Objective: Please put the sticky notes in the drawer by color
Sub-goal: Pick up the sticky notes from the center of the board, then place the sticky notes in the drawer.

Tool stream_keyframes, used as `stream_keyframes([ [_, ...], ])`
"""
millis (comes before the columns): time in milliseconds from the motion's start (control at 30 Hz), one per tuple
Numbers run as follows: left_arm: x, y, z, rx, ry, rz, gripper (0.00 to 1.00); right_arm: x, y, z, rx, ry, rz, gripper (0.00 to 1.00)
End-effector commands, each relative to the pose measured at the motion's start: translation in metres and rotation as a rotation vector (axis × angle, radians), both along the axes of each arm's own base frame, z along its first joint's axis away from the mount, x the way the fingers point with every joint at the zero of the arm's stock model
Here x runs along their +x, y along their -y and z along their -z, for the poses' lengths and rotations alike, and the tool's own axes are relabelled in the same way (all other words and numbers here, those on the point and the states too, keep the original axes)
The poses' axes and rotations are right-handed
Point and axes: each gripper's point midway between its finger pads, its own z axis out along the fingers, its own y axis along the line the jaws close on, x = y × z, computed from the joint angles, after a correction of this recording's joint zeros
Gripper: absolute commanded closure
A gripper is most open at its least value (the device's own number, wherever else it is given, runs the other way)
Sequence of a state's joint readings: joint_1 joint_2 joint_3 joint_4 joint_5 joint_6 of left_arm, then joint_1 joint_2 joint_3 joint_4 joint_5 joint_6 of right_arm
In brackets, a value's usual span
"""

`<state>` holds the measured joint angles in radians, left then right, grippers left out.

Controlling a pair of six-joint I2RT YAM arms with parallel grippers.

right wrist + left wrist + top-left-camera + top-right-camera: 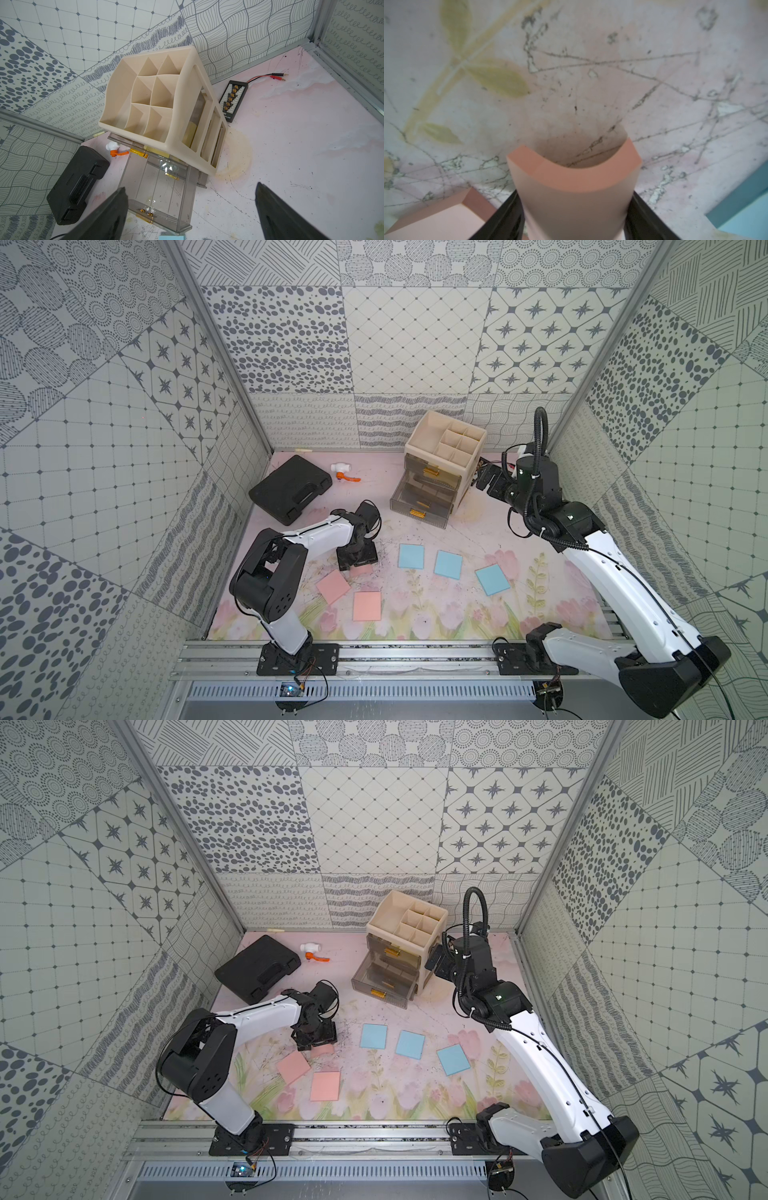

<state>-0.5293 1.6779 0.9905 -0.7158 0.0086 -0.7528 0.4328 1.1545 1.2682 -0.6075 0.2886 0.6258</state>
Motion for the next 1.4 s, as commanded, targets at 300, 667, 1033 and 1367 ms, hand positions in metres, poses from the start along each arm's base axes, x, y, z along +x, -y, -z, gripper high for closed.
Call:
stream_keyframes([
  [300, 0.025, 0.022, -0.1, -0.116, 0.144, 0.032, 0.28, -0.003, 0.002, -0.021, 0.033, 0.072, 0.01, 0.01],
  [667, 0.096, 0.09, -0.205, -0.308, 0.353, 0.131, 0.3, -0.006, 0.004, -0.029, 0.025, 0.086, 0.014, 0.01],
  [1033, 0.153, 0.158, -0.221, -0.42, 0.41, 0.188, 0.3, -0.016, 0.019, -0.036, -0.009, 0.111, 0.038, 0.01],
  [1367, 0.171, 0.196, -0.194, -0.448, 0.376, 0.211, 0.3, -0.019, 0.02, -0.029, -0.016, 0.09, 0.033, 0.01],
])
